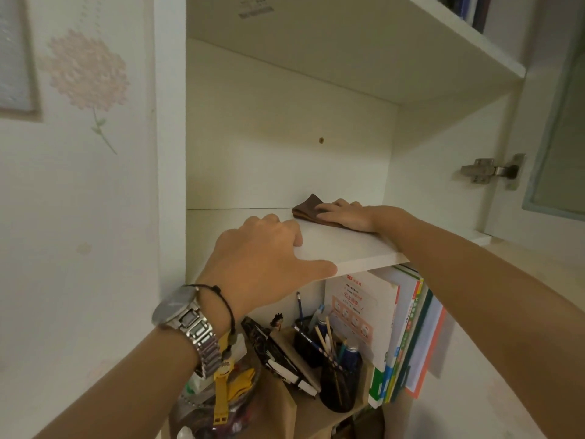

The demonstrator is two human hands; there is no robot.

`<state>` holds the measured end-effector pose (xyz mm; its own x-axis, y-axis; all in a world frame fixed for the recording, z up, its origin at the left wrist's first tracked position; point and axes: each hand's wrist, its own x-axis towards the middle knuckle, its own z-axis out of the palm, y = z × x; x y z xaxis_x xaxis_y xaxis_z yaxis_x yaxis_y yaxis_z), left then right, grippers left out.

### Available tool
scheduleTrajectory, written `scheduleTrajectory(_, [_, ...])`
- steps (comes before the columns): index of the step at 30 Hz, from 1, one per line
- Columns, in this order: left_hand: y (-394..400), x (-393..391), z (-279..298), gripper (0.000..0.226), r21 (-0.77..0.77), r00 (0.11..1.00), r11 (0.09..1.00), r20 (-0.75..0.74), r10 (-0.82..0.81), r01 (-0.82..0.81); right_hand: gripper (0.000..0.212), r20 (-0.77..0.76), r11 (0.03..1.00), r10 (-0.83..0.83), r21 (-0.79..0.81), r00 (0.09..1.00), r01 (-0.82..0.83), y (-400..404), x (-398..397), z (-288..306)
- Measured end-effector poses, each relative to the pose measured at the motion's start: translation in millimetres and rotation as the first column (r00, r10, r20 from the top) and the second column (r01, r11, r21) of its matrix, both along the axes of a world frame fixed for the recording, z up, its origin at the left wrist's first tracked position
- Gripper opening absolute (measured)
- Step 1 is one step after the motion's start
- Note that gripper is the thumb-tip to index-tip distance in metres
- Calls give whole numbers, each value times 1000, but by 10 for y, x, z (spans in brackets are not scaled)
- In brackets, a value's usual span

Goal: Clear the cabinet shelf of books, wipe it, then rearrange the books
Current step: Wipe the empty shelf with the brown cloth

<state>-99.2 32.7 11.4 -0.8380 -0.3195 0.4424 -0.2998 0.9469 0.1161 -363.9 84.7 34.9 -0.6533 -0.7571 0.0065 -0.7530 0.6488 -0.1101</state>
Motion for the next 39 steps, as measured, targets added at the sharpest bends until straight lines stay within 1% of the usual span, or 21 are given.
scheduleTrajectory(3, [-1,-3,-3,59,0,1000,1000,-6,-2,2,53,8,999,-14,38,1000,14,-75,-27,47])
scheduleTrajectory(7, [-2,4,-4,57,0,1000,1000,-8,-12,12,58,65,996,-40,85,997,34,-161,-82,108])
scheduleTrajectory(16, [0,-15,-14,54,23,1000,1000,-3,-14,14,58,28,995,-48,90,998,45,-305,-86,99])
scheduleTrajectory(20, [-11,-11,-12,54,59,1000,998,-15,-14,15,56,23,997,16,79,1000,-18,-301,12,87])
scheduleTrajectory(28, [7,18,7,52,78,999,997,-48,-21,24,57,54,971,227,68,973,-230,-444,418,50])
scheduleTrajectory(32, [-3,13,1,53,54,998,998,-64,-27,30,56,64,972,230,33,971,-232,-343,497,37])
scheduleTrajectory(35, [-8,21,-7,53,45,997,998,-62,-38,41,66,65,970,236,40,970,-239,-261,579,35])
scheduleTrajectory(39, [-2,55,-13,49,25,995,998,-87,-51,53,56,69,969,247,10,967,-248,-87,673,21])
